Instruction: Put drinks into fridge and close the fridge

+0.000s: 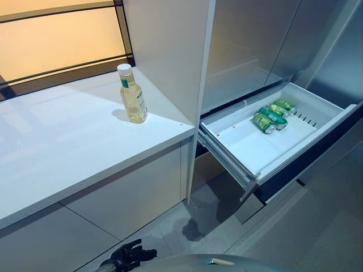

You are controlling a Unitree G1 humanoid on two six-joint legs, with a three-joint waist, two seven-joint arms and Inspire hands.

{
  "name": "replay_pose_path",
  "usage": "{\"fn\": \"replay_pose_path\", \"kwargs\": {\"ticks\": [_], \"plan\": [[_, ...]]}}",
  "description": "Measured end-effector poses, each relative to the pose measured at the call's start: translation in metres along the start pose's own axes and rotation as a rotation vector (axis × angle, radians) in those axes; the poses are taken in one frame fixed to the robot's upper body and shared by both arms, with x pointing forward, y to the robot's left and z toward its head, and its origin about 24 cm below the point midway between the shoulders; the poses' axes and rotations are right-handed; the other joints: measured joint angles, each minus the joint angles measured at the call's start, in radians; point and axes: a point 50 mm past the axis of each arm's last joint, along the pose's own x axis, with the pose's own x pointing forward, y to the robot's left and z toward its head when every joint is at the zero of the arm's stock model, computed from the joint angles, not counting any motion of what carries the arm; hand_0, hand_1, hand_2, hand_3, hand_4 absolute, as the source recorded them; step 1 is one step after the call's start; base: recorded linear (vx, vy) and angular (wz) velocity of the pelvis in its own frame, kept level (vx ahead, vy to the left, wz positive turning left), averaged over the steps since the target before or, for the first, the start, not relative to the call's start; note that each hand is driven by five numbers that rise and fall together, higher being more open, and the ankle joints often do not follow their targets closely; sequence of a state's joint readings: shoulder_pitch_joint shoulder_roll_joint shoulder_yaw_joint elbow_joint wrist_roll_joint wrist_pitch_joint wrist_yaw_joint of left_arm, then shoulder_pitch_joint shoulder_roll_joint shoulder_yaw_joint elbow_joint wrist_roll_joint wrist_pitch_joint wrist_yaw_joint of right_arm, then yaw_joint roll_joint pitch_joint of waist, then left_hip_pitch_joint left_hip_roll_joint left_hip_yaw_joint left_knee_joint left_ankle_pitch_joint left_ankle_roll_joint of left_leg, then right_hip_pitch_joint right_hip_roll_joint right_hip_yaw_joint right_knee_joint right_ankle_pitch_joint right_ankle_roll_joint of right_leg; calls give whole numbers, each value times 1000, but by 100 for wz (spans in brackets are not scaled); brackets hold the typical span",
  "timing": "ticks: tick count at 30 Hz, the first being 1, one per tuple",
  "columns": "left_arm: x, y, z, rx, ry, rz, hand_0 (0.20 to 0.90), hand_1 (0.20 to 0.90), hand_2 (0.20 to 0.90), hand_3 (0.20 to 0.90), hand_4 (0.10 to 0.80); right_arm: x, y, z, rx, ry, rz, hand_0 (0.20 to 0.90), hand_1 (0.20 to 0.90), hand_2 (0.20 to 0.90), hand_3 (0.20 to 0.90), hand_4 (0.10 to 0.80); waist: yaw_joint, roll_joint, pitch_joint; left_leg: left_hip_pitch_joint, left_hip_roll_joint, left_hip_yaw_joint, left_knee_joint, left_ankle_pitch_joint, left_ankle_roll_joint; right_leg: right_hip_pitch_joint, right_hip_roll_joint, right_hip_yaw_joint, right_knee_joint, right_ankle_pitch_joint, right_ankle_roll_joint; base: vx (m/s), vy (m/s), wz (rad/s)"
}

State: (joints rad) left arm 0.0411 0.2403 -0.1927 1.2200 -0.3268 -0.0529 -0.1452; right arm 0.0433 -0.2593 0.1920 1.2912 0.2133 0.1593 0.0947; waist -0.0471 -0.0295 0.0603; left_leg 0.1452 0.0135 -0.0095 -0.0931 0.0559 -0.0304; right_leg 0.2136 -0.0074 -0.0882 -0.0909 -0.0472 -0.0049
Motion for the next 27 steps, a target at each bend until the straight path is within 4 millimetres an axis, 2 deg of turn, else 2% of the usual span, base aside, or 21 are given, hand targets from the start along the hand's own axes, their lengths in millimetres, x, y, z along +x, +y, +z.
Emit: {"fn": "replay_pose_path", "kwargs": {"ticks": [3, 7, 12, 14, 18, 21, 22, 27], "plan": [[0, -3, 5, 137, -18, -28, 900, 900, 900, 900, 800, 0, 0, 0, 0, 1, 0, 900, 900, 900, 900, 800, -1, 1, -1, 0, 0, 0, 0, 0, 0, 0, 0, 0, 0, 0, 0, 0, 0, 0], [1, -14, 22, 432, -99, -109, 900, 900, 900, 900, 800, 0, -1, 0, -2, 7, -1, 900, 900, 900, 900, 800, -2, 3, -2, 0, 0, 1, 0, 0, 0, -1, 0, 1, 0, 0, 0, 0, 0, 0], [-2, -42, 50, 805, -244, -233, 900, 900, 900, 900, 800, -1, -2, 4, -24, -2, -1, 900, 900, 900, 900, 800, -12, 8, -2, -2, 0, 5, -1, 0, 0, -4, 0, 4, 0, 0, 0, -5, 2, -1], [-5, -59, 65, 946, -322, -289, 900, 900, 900, 900, 800, -1, -4, 6, -27, -11, 0, 900, 900, 900, 900, 800, -16, 13, -3, -8, 1, 7, 0, 0, 0, -15, 0, 12, 4, 0, 0, -23, 7, -8], [-12, -80, 88, 1075, -433, -351, 900, 900, 900, 900, 800, -2, -5, 10, -37, -22, 8, 900, 900, 900, 900, 800, -29, 17, 0, -11, 1, 8, 0, 1, 0, -18, 0, 16, 3, 0, 0, -5, 2, -2], [-27, -96, 119, 1195, -568, -395, 900, 900, 900, 900, 800, -2, -7, 14, -59, -36, 6, 900, 900, 900, 900, 800, -39, 23, 9, -12, 1, 8, -1, 1, 0, -19, 0, 17, 3, 0, 0, 0, 0, 0], [-30, -98, 124, 1206, -586, -396, 900, 900, 900, 900, 800, -2, -7, 14, -61, -37, 5, 900, 900, 900, 900, 800, -39, 24, 9, -12, 1, 8, -1, 1, 0, -19, 0, 17, 2, 0, 0, 0, 0, 0], [-58, -107, 173, 1278, -782, -377, 900, 900, 900, 900, 800, -3, -8, 17, -70, -43, 1, 900, 900, 900, 900, 800, -36, 30, 16, -14, 1, 5, 0, 1, 0, -18, 0, 14, 0, 0, 0, -23, -3, 1]]}}
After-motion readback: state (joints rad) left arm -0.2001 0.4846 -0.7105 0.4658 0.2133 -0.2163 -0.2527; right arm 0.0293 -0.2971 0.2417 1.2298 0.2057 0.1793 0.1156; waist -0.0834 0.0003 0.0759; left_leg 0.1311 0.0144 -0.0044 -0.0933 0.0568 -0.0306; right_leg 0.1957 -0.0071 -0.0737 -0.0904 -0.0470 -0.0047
